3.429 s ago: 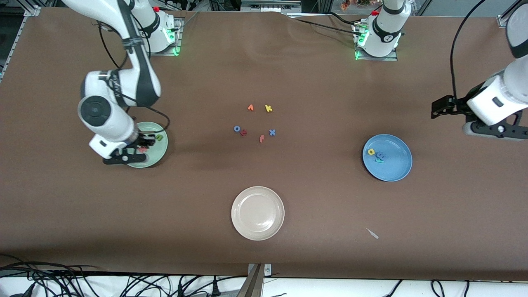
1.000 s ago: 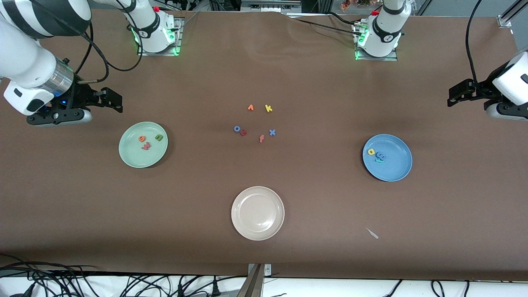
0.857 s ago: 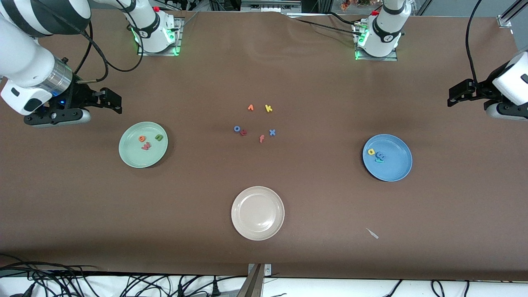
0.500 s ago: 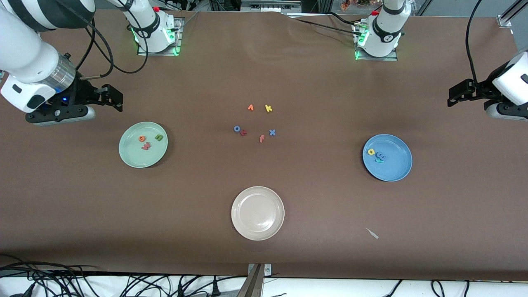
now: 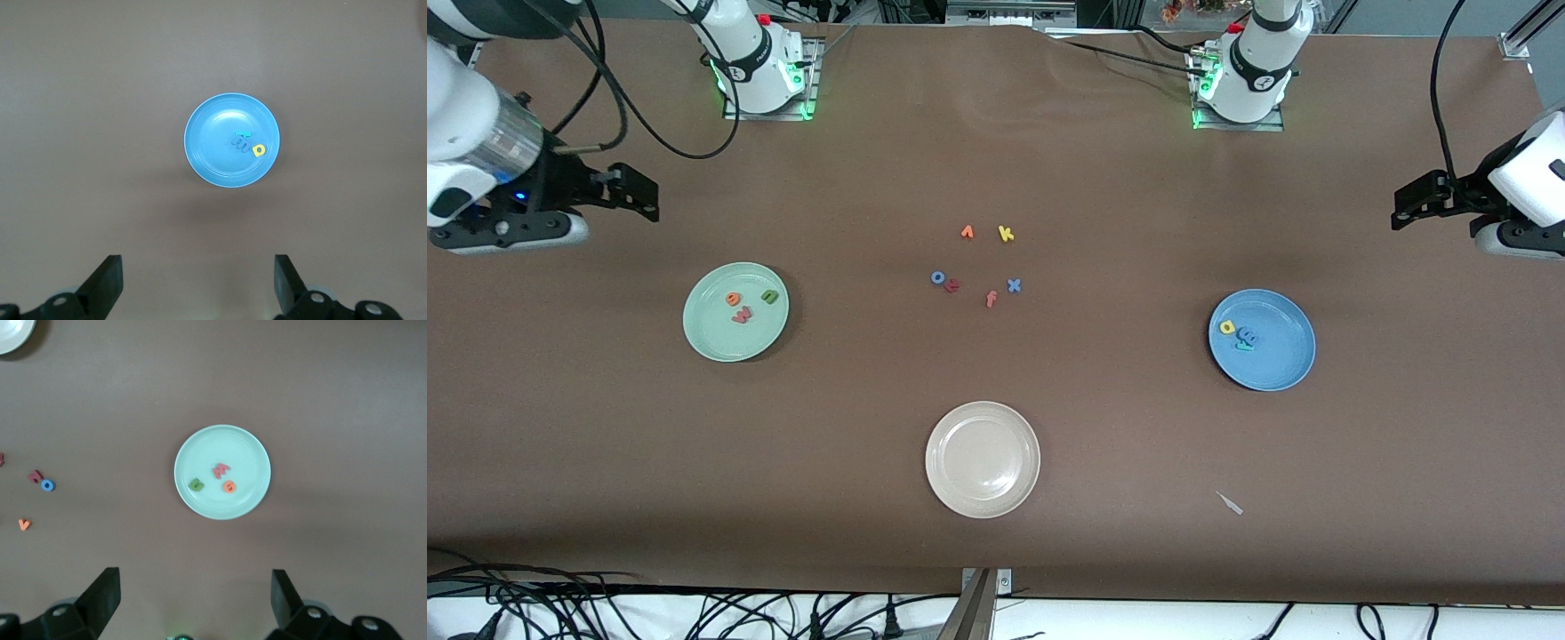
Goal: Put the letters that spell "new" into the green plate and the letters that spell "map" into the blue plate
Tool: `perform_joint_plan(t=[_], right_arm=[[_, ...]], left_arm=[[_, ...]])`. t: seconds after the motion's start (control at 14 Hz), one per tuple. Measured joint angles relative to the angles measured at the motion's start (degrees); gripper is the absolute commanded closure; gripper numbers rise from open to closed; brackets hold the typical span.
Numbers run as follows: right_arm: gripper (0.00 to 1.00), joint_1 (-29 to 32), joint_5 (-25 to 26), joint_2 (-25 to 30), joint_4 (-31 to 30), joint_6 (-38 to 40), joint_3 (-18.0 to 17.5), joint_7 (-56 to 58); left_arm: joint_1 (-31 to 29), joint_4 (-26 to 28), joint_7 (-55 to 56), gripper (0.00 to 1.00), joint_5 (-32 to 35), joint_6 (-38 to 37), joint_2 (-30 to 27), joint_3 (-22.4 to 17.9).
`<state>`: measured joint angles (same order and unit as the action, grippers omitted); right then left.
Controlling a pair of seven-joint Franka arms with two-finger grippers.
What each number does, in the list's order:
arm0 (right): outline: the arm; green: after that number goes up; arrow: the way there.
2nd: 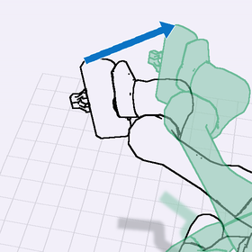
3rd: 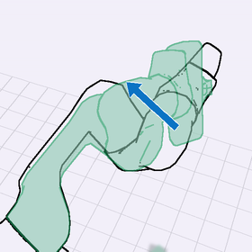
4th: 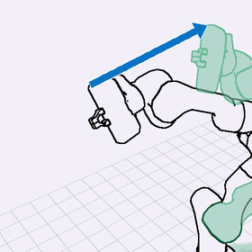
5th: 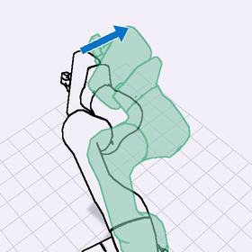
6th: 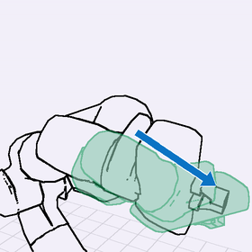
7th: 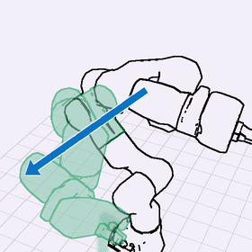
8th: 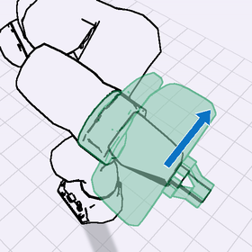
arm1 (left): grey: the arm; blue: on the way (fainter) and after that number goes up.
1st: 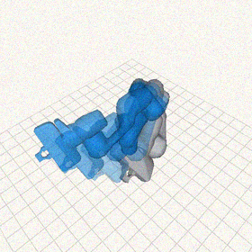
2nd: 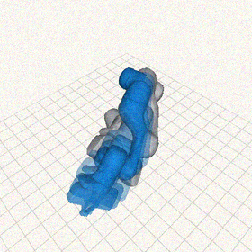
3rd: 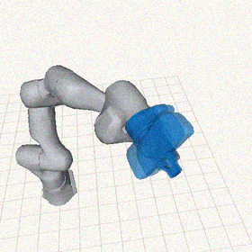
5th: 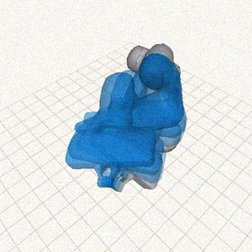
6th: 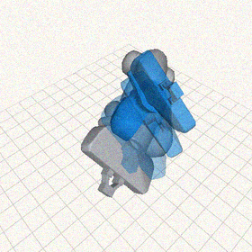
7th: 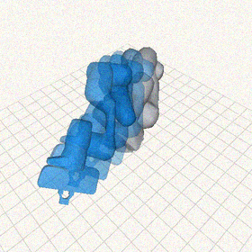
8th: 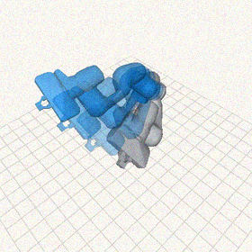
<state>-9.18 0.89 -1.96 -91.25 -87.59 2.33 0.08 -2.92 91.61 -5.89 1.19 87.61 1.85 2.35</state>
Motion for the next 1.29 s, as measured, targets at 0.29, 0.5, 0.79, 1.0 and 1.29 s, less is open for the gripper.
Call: perform_joint_plan(t=[0.29, 0.5, 0.79, 1.0, 1.29], right_arm=[[0.00, 1.0, 0.0, -0.1, 1.1, 1.5, -0.1, 1.2], [0.00, 1.0, -0.1, -0.1, 1.1, 1.6, -0.4, 1.2], [0.00, 0.9, -0.1, -0.2, 1.1, 1.6, -0.9, 1.2], [0.00, 0.9, -0.2, -0.2, 1.1, 1.6, -1.0, 1.2], [0.00, 0.9, -0.2, -0.3, 1.1, 1.6, -1.1, 1.2]], left_arm=[[0.0, 0.1, 0.0, 0.00, 0.0, 0.0, 0.0, 0.0], [0.0, 0.1, 0.0, 0.00, 0.0, 0.0, 0.0, 0.0], [0.0, 0.1, 0.0, 0.00, 0.0, 0.0, 0.0, 0.0], [0.0, 0.1, 0.0, 0.00, 0.0, 0.1, 0.1, 0.0], [-0.2, 0.2, 0.0, 0.00, 0.0, 0.1, 0.1, -0.1]])
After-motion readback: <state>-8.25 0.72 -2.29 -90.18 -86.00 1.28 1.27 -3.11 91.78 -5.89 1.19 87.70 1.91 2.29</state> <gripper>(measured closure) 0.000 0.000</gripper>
